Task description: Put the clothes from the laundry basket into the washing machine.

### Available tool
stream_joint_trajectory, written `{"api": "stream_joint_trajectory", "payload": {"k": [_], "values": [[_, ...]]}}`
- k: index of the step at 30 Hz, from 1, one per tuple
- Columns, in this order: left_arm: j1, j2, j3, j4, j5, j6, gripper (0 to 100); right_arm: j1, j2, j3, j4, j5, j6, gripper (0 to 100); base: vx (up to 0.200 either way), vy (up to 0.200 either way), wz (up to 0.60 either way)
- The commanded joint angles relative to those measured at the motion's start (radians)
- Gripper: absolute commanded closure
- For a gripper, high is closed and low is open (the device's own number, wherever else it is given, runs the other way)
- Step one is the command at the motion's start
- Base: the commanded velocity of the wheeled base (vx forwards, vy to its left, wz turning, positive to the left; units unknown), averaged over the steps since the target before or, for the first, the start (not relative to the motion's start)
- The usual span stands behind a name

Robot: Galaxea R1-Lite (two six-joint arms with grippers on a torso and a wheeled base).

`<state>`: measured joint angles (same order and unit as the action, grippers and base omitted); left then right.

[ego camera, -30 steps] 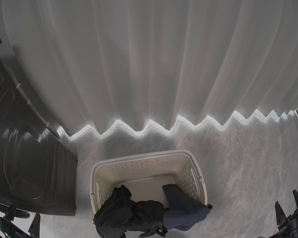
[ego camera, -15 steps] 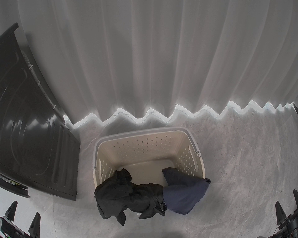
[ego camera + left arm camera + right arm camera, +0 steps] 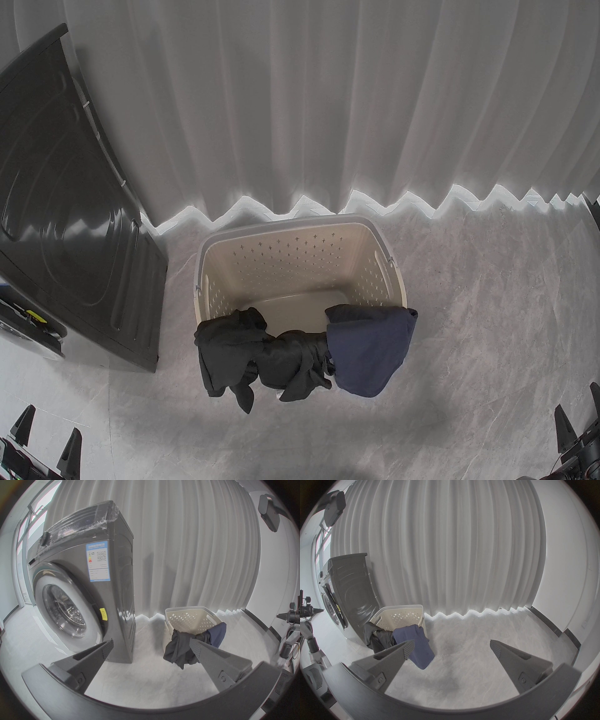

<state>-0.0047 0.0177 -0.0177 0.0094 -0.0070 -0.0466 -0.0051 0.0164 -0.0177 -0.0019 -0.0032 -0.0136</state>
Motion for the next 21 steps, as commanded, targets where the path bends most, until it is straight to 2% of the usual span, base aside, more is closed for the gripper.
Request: {"api": "stream_joint_trajectory", "payload": {"k": [1, 16, 21], "values": [[0.000, -0.018, 0.015, 0.000, 0.001, 0.001, 0, 0.001, -0.016, 0.018, 0.000, 0.000, 0.000, 0, -0.200, 0.000, 0.00], [0.000, -0.018, 0.015, 0.000, -0.001, 0.001, 0, 0.001, -0.016, 0.018, 0.000, 0.000, 0.000, 0, -0.200, 0.000, 0.00], [0.000, -0.018, 0.015, 0.000, -0.001, 0.002, 0, 0.001, -0.016, 0.018, -0.001, 0.000, 0.000, 0, 0.000, 0.000, 0.00]]}}
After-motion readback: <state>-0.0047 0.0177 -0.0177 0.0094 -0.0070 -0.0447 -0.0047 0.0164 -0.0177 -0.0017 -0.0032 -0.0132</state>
